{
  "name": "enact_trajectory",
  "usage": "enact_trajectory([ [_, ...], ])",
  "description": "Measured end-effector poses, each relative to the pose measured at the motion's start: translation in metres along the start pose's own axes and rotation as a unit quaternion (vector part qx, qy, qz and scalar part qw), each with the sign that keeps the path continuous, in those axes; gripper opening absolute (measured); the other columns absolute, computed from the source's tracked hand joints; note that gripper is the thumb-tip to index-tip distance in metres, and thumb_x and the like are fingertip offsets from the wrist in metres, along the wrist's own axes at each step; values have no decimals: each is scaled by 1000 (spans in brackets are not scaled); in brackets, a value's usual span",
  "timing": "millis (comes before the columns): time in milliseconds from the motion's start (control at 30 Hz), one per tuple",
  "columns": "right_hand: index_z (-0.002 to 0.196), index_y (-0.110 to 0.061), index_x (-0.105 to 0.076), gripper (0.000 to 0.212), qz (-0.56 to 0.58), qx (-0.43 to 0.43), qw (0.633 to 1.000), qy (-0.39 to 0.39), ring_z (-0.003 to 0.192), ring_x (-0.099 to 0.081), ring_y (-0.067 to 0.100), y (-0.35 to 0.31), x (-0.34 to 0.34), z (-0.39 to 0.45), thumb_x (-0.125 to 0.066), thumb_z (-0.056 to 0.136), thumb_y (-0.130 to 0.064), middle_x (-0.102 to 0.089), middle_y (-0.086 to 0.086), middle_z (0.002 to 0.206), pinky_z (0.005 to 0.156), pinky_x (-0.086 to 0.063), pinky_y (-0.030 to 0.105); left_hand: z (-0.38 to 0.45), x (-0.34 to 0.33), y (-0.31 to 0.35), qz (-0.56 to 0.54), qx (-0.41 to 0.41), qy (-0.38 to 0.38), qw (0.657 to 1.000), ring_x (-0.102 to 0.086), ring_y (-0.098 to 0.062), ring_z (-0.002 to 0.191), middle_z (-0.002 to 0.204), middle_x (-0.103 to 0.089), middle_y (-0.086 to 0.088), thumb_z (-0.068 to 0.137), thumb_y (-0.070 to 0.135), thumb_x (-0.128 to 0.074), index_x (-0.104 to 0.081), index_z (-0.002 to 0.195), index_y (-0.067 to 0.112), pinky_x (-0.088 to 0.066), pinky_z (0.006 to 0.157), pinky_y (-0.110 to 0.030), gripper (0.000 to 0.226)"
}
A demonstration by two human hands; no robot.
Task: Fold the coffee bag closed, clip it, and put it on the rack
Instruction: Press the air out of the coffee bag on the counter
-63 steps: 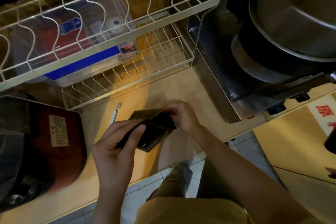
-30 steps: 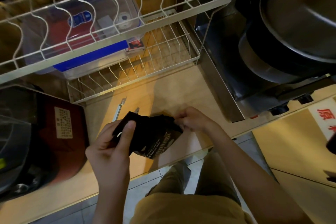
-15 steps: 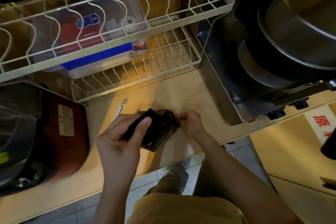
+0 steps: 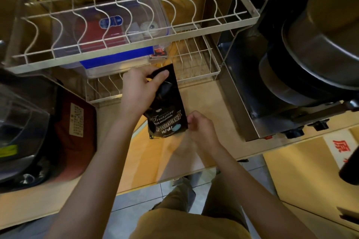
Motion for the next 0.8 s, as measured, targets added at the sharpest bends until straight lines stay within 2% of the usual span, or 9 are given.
enact_trajectory([
  [133, 51, -26, -34, 47, 15, -9, 999, 29, 44, -41, -2, -4, -6, 5, -55, 62, 15, -37, -8, 50, 47, -32, 10, 6, 1, -7, 12, 10, 36, 999, -64, -21, 80, 84, -68, -8, 85, 27, -57, -67, 90, 9, -54, 72, -41, 21],
  [300, 55, -17, -40, 38, 21, -4, 999, 46, 50, -36, 4, -3, 0, 13, -56, 67, 16, -43, 1, 57, 48, -34, 10, 3, 8, -12, 27, 20, 102, 994, -64, -23, 80, 85, -71, -12, 85, 27, -57, -68, 89, 8, -53, 72, -40, 22],
  [367, 54, -20, -38, 41, 2, 2, 1000, 17, 53, -40, 10, -2, -1, 18, -56, 67, 14, -44, 0, 57, 50, -34, 13, -2, 9, -8, 56, -3, 91, 994, -63, -21, 90, 96, -71, -9, 84, 30, -58, -66, 99, 11, -50, 78, -36, 26],
  [467, 54, -22, -37, 41, -17, 12, 1000, -10, 60, -44, 20, 0, -3, 21, -54, 65, 14, -48, 7, 60, 57, -37, 31, -20, 18, -15, 99, -23, 93, 991, -50, -16, 114, 121, -58, -3, 81, 38, -59, -52, 122, 16, -40, 95, -29, 47],
  [533, 56, -21, -39, 38, -31, 9, 999, -23, 62, -45, 21, 4, -5, 20, -54, 67, 12, -48, 4, 59, 57, -37, 33, -50, 33, -32, 60, 1, 174, 983, -43, -11, 115, 121, -51, 0, 82, 36, -59, -47, 124, 13, -34, 95, -18, 49],
  [600, 65, -11, -48, 23, -39, 14, 998, -39, 65, -49, 26, 4, -8, 19, -53, 71, 11, -53, 6, 63, 59, -41, 35, -91, 39, -60, 7, 49, 259, 965, -47, -14, 107, 111, -51, -2, 84, 27, -55, -51, 115, 10, -38, 88, -22, 35],
  [667, 79, 1, -53, 11, -39, 19, 998, -45, 74, -57, 35, 3, -8, 21, -52, 73, 10, -62, 20, 77, 68, -48, 43, -117, 19, -99, -43, 132, 222, 965, -52, -21, 99, 102, -52, -3, 83, 20, -53, -55, 103, 10, -41, 79, -31, 22],
  [733, 87, 5, -54, 14, -39, 18, 998, -47, 80, -58, 38, 0, -6, 25, -51, 74, 9, -63, 28, 85, 72, -50, 46, -128, -20, -135, -45, 195, 101, 975, -57, -25, 96, 102, -59, -6, 82, 13, -59, -59, 101, 11, -44, 71, -29, 20],
  [800, 88, 6, -54, 15, -34, 13, 998, -49, 76, -57, 34, -2, -5, 28, -50, 74, 9, -62, 30, 85, 72, -50, 46, -134, -49, -155, -5, 215, 12, 977, -60, -23, 91, 106, -64, -11, 78, 12, -64, -60, 106, 9, -47, 69, -29, 28],
])
Point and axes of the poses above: each hand's wrist, its own z-axis towards the middle knuckle, its own x-axis out of the back of the hand, y = z × x, the point moved 8 cm from there along z, towards the middle knuckle
